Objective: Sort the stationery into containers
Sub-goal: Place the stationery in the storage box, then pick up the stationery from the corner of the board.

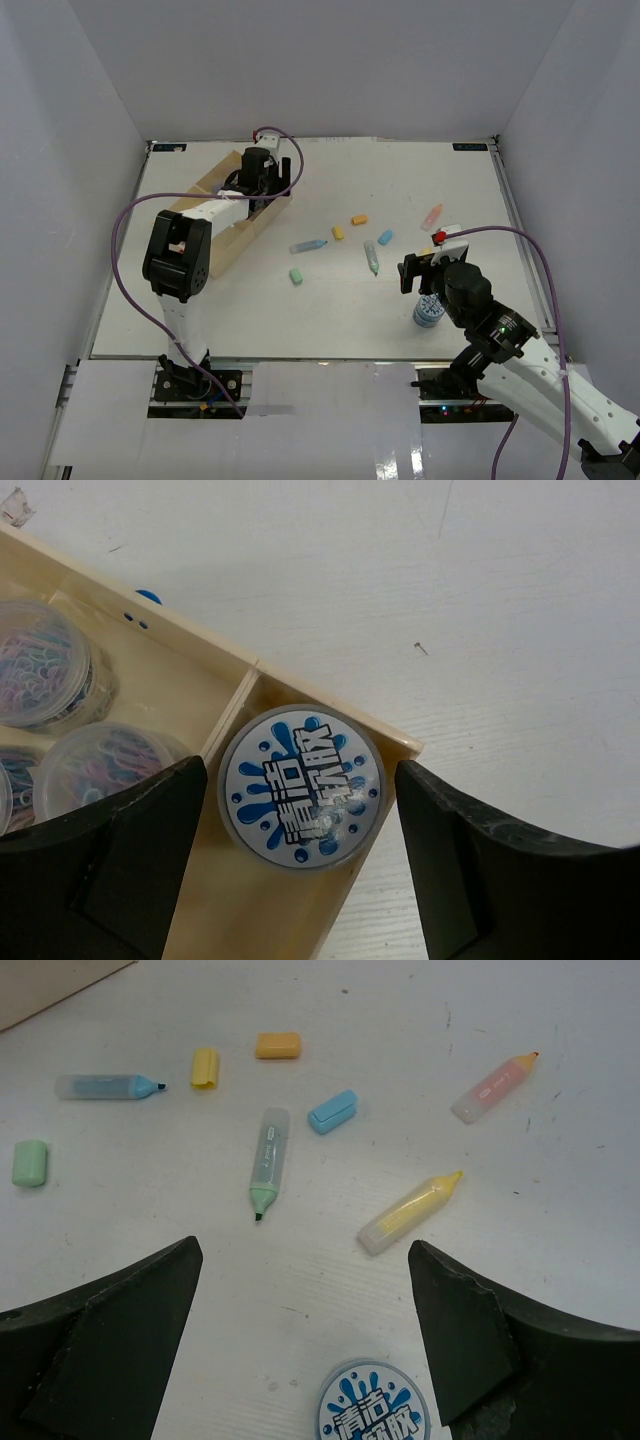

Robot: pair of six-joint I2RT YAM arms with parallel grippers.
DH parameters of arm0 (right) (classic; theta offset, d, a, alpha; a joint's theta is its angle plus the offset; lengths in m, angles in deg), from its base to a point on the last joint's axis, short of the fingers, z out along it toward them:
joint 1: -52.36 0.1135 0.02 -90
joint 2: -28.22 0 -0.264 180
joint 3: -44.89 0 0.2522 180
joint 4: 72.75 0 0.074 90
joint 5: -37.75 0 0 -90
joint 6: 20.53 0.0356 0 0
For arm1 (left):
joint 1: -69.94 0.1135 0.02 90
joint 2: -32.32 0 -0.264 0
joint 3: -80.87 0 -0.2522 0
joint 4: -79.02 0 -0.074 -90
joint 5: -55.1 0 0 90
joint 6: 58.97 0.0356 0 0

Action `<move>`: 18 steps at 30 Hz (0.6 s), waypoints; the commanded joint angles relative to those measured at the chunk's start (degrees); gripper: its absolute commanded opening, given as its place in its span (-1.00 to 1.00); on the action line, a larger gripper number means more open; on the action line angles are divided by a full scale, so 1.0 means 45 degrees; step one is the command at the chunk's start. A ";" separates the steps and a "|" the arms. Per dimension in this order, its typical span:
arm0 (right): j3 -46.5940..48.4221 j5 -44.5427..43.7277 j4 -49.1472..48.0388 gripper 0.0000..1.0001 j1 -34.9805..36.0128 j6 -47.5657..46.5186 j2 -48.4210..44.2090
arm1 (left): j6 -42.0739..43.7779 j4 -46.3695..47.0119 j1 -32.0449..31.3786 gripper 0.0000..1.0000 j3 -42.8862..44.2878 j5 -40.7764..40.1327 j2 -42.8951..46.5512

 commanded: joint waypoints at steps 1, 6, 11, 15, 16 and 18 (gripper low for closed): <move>-0.0007 0.0019 -0.0242 0.81 -0.0059 0.0093 -0.0017 | -0.0019 0.0484 0.0049 0.75 0.0358 0.0086 0.0226; -0.0007 0.0039 -0.0222 0.80 -0.0039 0.0132 -0.0036 | -0.0038 0.0445 0.0049 0.91 0.0397 0.0086 0.0245; 0.0264 -0.1263 0.0554 0.80 -0.0059 0.1123 0.0391 | -0.0214 -0.0022 0.0049 0.96 0.0787 0.0378 0.0810; 0.0636 -0.2597 0.1979 0.80 -0.0175 0.2414 0.1404 | -0.0409 -0.1132 0.0049 0.96 0.1392 0.0652 0.1708; 0.0869 -0.2559 0.2198 0.80 -0.0253 0.2842 0.1680 | -0.0487 -0.1466 0.0049 0.96 0.1567 0.0653 0.1903; 0.1105 -0.2539 0.2821 0.80 -0.0700 0.3566 0.2672 | -0.0643 -0.2714 0.0049 0.96 0.2173 0.0769 0.2392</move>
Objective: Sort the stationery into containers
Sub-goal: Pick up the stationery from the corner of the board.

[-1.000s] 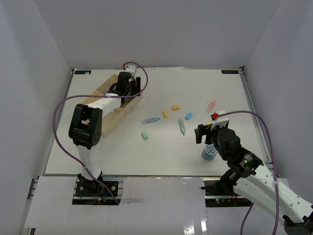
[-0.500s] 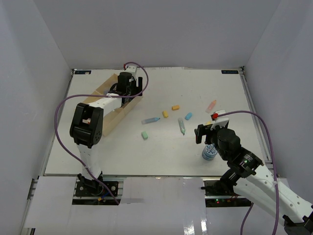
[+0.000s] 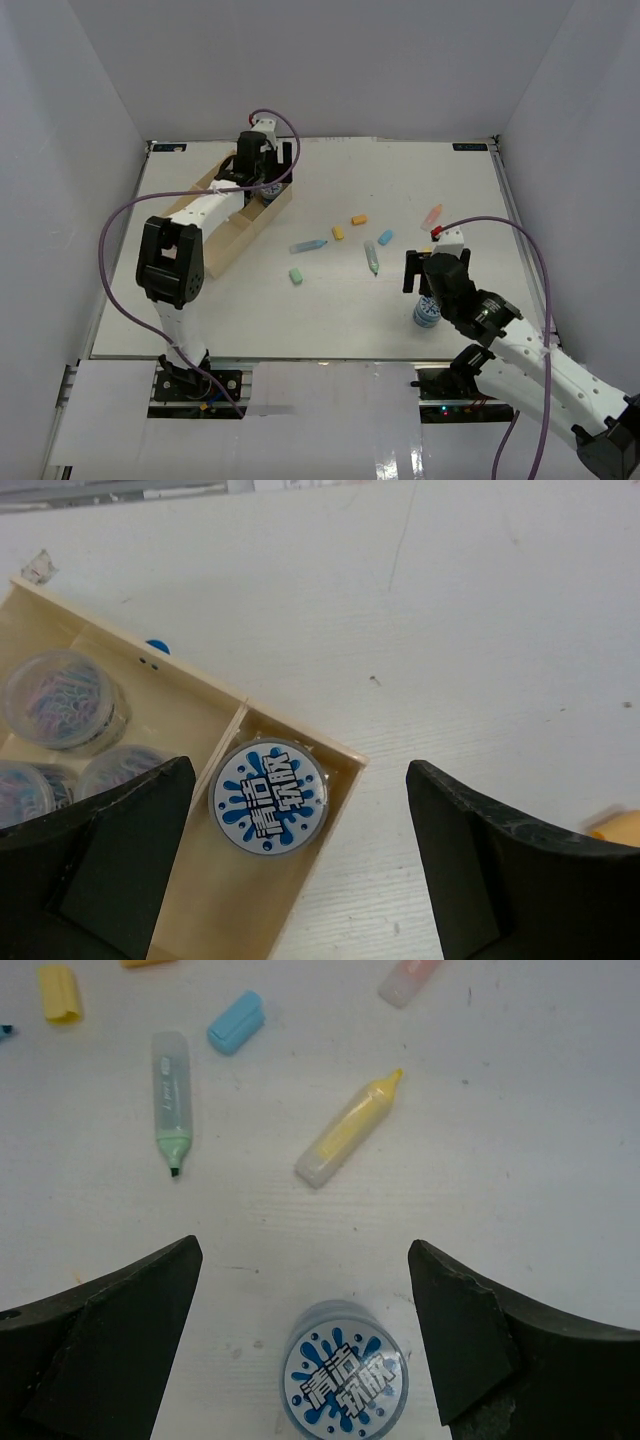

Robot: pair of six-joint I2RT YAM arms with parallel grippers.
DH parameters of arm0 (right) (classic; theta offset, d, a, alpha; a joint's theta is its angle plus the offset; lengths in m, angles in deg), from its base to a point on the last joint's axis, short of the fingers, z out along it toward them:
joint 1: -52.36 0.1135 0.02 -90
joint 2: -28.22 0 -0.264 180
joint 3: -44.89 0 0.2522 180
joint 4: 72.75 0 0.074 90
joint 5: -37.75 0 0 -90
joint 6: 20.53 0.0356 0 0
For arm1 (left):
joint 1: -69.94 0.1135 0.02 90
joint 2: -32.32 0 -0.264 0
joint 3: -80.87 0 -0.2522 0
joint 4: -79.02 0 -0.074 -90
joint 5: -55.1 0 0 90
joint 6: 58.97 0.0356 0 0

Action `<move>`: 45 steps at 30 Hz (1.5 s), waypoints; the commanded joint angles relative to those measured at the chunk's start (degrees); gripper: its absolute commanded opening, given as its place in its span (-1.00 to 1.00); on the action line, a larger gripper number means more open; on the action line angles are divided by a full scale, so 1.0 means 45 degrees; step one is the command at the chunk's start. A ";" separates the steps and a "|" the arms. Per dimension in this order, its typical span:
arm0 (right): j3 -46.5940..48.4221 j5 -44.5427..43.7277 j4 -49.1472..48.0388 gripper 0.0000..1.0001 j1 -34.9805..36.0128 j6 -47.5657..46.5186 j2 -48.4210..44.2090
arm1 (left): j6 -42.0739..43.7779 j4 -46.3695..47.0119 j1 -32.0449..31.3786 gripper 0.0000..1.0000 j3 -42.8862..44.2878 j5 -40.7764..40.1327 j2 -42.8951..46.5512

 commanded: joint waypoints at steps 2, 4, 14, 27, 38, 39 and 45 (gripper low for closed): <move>0.1063 -0.0481 0.2035 0.80 -0.0912 0.2469 0.1504 | -0.0658 -0.2195 0.0044 0.96 0.1335 0.0435 0.2151; 0.1083 -0.0070 0.2368 0.80 -0.1577 0.2802 0.2149 | -0.0835 -0.3212 0.0044 0.96 0.1278 0.0707 0.2970; 0.0556 0.1883 0.2876 0.80 -0.1911 0.4092 0.2444 | -0.1460 -0.4249 0.0044 0.96 -0.3172 0.2406 0.8028; 0.0107 0.2491 0.3464 0.85 -0.1774 0.4913 0.2717 | -0.1617 -0.4699 0.0044 0.96 -0.6457 0.2622 1.0961; 0.0008 0.2861 0.2471 0.28 -0.1091 0.4465 0.3361 | -0.1695 -0.4699 0.0044 0.96 -0.6555 0.2954 1.1137; 0.0086 0.2978 0.2255 0.22 -0.1032 0.4116 0.3439 | -0.1734 -0.4699 0.0044 0.96 -0.6555 0.2993 1.1157; 0.1664 0.3779 0.0480 0.11 0.0196 0.2864 0.5214 | -0.1754 -0.4972 0.0044 0.96 -0.6457 0.2974 1.1332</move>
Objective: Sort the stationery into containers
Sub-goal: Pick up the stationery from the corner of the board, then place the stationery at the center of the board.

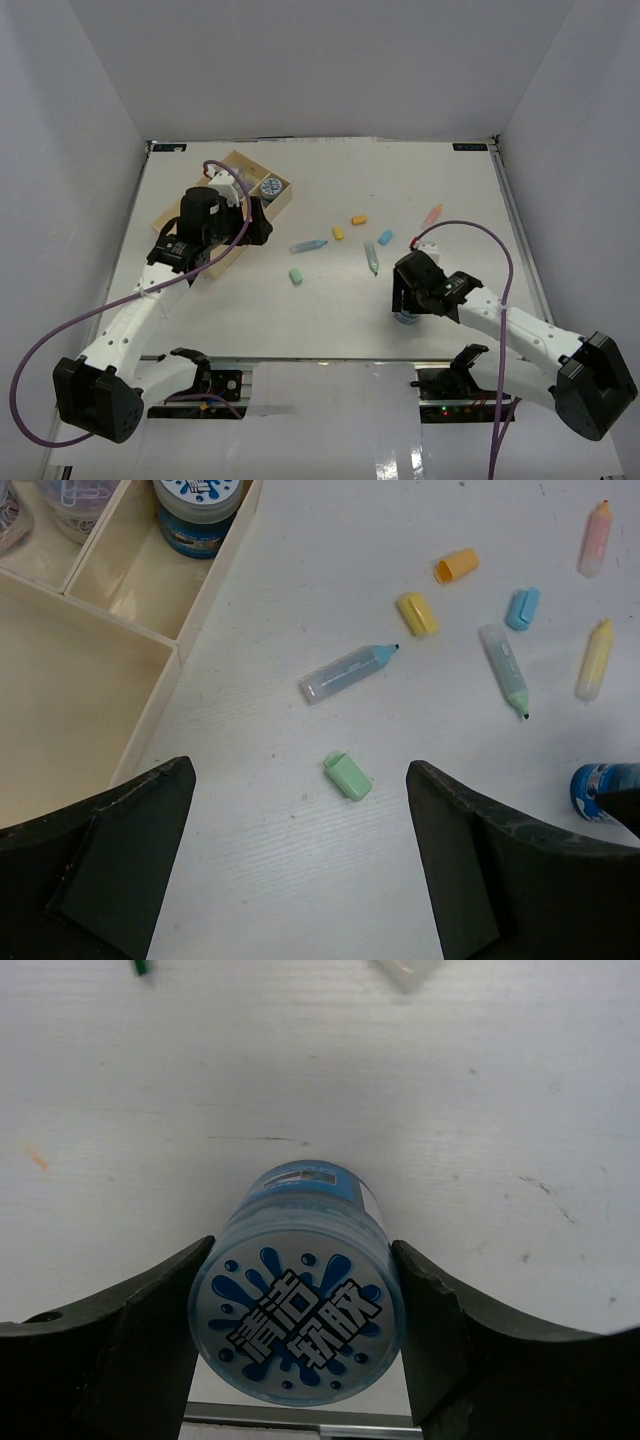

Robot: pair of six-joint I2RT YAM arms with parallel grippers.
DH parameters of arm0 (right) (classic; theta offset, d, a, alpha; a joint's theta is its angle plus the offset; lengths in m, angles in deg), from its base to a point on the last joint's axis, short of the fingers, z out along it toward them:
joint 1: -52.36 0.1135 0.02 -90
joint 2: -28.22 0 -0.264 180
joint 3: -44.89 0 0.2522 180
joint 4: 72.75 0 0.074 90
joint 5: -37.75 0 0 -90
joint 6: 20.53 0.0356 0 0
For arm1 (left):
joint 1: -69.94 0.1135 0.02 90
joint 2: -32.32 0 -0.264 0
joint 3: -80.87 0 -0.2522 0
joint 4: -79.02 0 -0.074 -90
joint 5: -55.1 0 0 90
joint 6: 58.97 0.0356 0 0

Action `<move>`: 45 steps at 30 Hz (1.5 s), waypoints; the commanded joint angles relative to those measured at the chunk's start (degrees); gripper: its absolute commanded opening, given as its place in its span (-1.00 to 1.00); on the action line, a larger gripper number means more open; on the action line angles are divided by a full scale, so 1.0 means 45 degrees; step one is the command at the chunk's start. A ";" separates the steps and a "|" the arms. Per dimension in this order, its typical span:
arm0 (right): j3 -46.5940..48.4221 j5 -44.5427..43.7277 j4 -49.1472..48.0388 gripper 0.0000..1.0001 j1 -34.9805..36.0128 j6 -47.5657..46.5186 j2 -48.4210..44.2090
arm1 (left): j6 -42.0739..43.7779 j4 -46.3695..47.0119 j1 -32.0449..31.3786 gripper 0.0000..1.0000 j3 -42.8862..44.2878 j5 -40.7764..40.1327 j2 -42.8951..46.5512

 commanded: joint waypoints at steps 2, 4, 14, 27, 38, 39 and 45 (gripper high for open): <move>0.2043 0.0813 -0.2085 0.10 0.1439 -0.1418 0.1927 | -0.0063 -0.0359 0.0039 0.96 0.0134 0.0142 0.0530; 0.3424 0.0853 -0.2262 0.10 0.2256 -0.2080 0.2907 | -0.0024 -0.0631 0.0039 0.96 0.0193 0.0065 0.0589; 0.7883 0.1965 -0.2632 0.11 0.3882 -0.4212 0.8181 | 0.0054 -0.2038 0.0039 0.96 0.0408 -0.0658 0.1526; 0.8278 0.2279 -0.2634 0.89 0.4078 -0.4838 0.8519 | -0.0356 -0.2391 0.0039 0.96 -0.0002 0.0200 0.1606; 0.6404 -0.1195 -0.1716 0.80 0.3786 -0.4994 0.3385 | -0.0649 -0.1903 -0.0135 0.96 0.0544 0.1470 0.0552; 0.6209 -0.1508 -0.1618 0.80 0.3669 -0.4956 0.3052 | -0.0649 -0.1903 -0.0291 0.96 0.0660 0.1509 0.0415; 0.4276 -0.1786 -0.1442 0.80 0.0552 -0.4566 0.0318 | -0.0901 -0.1552 -0.2945 0.96 0.1013 -0.0168 -0.0873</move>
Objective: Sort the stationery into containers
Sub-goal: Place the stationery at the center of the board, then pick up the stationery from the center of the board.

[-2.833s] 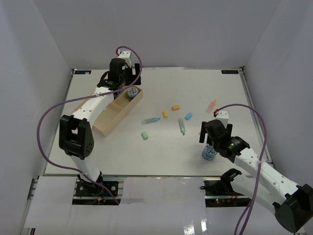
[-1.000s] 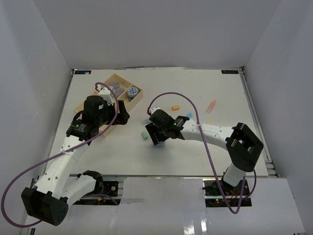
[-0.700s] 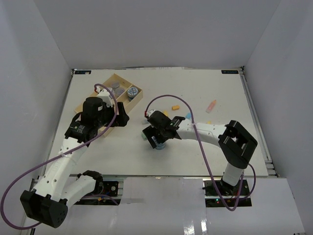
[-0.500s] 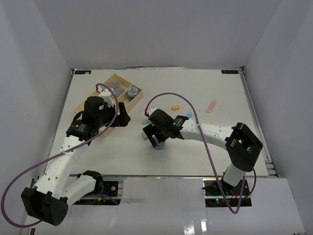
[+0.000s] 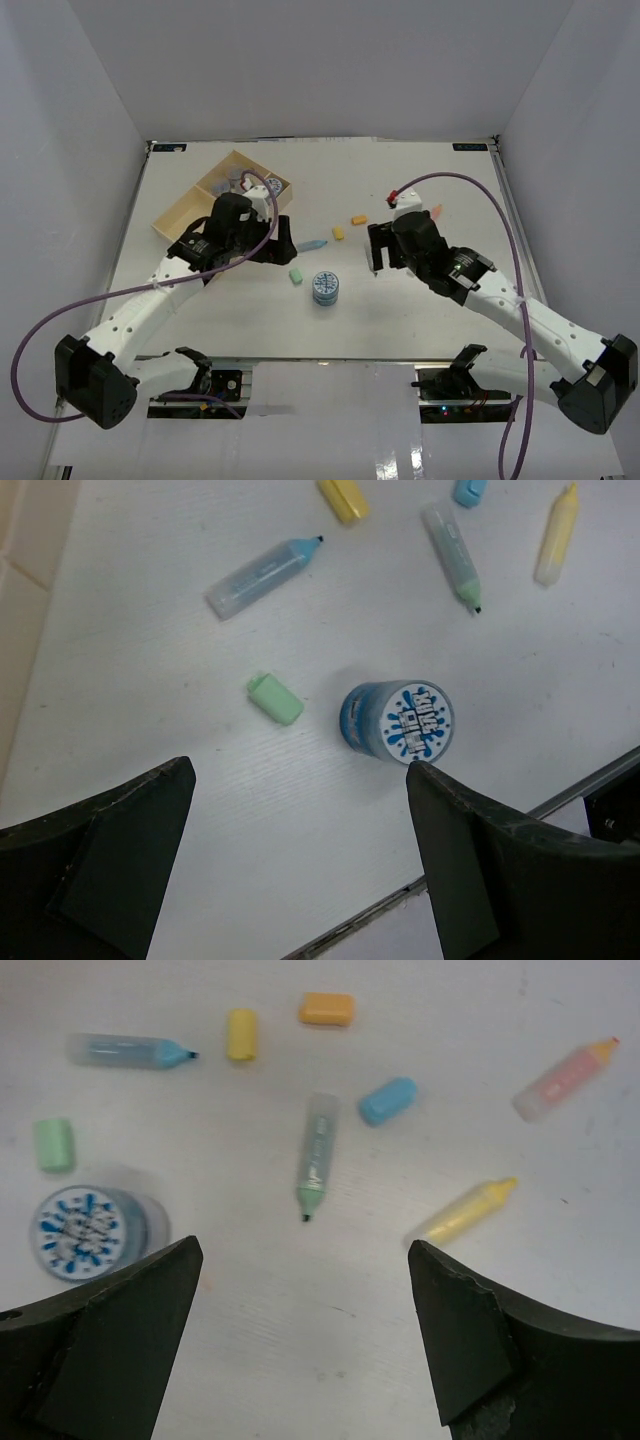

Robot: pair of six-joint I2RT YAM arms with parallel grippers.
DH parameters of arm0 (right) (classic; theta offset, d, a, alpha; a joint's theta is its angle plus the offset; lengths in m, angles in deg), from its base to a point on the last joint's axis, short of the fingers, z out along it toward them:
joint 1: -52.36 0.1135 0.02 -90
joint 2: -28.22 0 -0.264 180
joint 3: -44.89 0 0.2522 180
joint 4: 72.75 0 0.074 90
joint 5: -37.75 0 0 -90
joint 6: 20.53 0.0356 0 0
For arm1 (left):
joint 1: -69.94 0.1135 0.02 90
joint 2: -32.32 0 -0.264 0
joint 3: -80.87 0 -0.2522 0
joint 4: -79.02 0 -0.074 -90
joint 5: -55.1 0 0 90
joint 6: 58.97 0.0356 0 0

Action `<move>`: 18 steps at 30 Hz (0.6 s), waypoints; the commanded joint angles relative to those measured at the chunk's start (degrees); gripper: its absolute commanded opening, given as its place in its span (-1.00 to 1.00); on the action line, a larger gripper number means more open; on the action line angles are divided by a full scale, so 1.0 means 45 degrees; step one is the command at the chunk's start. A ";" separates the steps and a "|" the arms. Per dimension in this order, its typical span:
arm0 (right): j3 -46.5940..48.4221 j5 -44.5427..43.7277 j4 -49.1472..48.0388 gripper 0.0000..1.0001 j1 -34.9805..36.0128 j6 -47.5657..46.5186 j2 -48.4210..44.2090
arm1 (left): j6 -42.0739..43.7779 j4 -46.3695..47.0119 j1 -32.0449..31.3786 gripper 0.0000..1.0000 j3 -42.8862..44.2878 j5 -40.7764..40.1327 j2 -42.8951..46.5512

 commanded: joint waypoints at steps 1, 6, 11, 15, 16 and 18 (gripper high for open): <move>-0.0976 -0.0382 0.0482 0.80 -0.1874 0.0180 -0.1286 | -0.0426 0.0474 -0.1490 0.96 0.0590 -0.1067 -0.0583; -0.1914 -0.0379 0.0462 0.80 -0.3769 0.0278 -0.2442 | -0.1130 0.0943 -0.3756 0.96 0.0610 -0.2553 -0.1931; -0.2305 -0.0340 0.0384 0.80 -0.4495 0.0298 -0.2892 | -0.1580 0.1002 -0.5649 0.96 0.1000 -0.4017 -0.3278; -0.2579 0.0031 0.0189 0.80 -0.4768 0.0259 -0.2893 | -0.1678 0.0983 -0.6415 0.96 0.1352 -0.5170 -0.4488; -0.2599 0.0089 0.0150 0.80 -0.4788 0.0220 -0.2893 | -0.1678 0.1002 -0.6493 0.96 0.1411 -0.5173 -0.4607; -0.2735 0.0129 0.0092 0.80 -0.4846 0.0181 -0.2931 | -0.1659 0.1041 -0.6669 0.96 0.1547 -0.5172 -0.4881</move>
